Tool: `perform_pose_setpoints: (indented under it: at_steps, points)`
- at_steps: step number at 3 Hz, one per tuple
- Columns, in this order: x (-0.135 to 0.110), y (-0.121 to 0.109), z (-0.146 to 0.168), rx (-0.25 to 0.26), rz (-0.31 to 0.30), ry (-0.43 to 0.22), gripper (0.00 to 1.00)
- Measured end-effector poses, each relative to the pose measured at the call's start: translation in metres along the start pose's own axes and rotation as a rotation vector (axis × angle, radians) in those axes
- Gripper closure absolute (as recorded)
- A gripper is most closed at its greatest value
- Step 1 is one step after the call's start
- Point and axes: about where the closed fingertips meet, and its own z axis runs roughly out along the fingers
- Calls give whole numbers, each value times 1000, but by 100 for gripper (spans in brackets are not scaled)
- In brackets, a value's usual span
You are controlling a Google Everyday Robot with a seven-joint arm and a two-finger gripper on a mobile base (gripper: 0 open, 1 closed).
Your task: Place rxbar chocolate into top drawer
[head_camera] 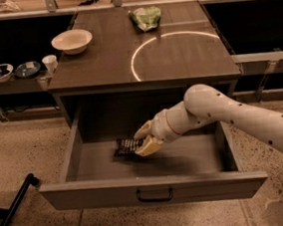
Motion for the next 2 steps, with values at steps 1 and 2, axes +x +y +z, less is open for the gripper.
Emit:
perform_pose_setpoints:
  at_steps: [1, 2]
  points:
    - [24, 6, 23, -28, 62, -4, 54]
    - [23, 6, 23, -28, 62, -5, 30]
